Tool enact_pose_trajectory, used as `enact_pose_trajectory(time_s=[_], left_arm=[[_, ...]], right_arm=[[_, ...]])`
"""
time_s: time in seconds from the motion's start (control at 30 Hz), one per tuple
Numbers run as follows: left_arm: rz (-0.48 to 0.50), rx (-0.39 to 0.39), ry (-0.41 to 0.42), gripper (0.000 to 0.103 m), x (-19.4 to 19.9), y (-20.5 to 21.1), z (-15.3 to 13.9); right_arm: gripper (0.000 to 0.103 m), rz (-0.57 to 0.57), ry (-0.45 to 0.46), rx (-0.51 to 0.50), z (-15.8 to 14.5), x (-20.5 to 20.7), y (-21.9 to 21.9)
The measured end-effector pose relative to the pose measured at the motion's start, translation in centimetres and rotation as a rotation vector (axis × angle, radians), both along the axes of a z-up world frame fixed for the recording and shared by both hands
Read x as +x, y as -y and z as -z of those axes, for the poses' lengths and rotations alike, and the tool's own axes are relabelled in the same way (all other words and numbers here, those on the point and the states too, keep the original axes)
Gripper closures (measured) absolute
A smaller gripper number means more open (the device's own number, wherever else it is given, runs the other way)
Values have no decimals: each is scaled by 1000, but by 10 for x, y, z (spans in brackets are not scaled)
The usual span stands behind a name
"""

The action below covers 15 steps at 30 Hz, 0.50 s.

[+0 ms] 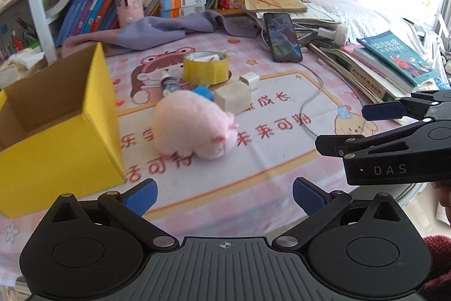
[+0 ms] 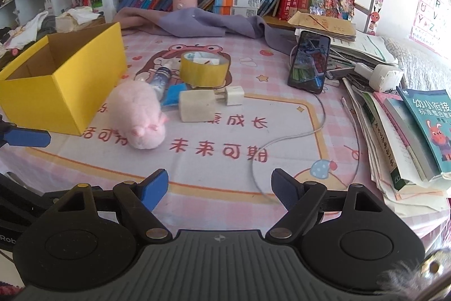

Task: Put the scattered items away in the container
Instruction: 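Grasp the pink plush pig with the left tool while the right tool grasps the white block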

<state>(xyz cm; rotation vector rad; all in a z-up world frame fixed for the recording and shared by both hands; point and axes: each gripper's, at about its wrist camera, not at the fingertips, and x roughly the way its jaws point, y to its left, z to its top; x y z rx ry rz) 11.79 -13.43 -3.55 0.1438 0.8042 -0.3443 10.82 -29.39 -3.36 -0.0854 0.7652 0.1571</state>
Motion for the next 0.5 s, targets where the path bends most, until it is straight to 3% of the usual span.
enact_pose_trajectory(time_s=[0.23,0.5], left_arm=[[-32,35,-2,1,35,20,1],[-118,100,29,1,61,33,-2]], right_arm=[[25,-27,-10,19,1,40,21],[28,-165,-34,45,0,93,21]])
